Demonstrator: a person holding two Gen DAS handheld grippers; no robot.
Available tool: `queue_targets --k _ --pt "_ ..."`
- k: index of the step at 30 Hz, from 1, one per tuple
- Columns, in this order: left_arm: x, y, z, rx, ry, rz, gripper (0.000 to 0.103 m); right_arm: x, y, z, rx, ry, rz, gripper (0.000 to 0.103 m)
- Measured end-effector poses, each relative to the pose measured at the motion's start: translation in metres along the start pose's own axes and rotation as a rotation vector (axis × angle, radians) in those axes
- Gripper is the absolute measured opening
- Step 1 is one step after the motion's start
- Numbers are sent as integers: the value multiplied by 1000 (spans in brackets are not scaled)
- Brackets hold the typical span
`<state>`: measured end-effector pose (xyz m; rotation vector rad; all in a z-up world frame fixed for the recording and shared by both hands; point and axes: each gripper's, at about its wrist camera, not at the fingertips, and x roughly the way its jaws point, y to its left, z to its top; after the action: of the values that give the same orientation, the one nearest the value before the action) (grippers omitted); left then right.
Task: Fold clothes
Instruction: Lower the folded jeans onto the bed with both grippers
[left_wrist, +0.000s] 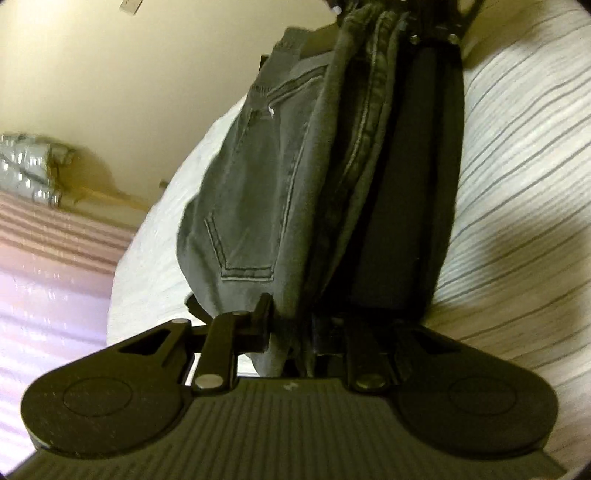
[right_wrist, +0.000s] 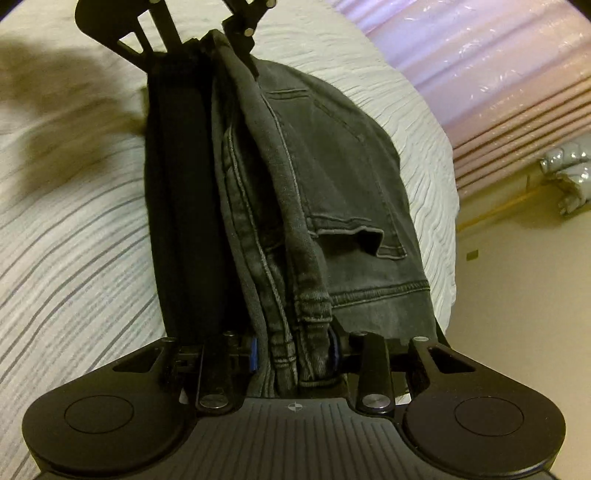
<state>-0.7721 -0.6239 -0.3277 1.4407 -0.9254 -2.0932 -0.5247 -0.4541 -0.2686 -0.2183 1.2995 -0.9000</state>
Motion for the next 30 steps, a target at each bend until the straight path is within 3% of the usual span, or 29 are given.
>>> queue_targets --k 5,8,13,17,22,30 --pt "-11 14 6 -18 -13 53 14 -12 1 4 -55 -18 -32 33" --pt "-10 -9 10 -42 3 46 13 -15 2 -3 -93 -33 -57 33" --pt "-9 -36 -1 -41 30 41 13 6 29 -22 -206 -19 -11 33" --pt "-14 -38 -2 -56 22 54 13 -2 22 -18 -131 -22 -35 33" --pt "-10 -51 -5 -50 42 44 13 4 41 -19 -167 -13 -25 33" --pt "-13 -49 -1 -65 44 16 13 -13 40 -18 -123 29 -77 45"
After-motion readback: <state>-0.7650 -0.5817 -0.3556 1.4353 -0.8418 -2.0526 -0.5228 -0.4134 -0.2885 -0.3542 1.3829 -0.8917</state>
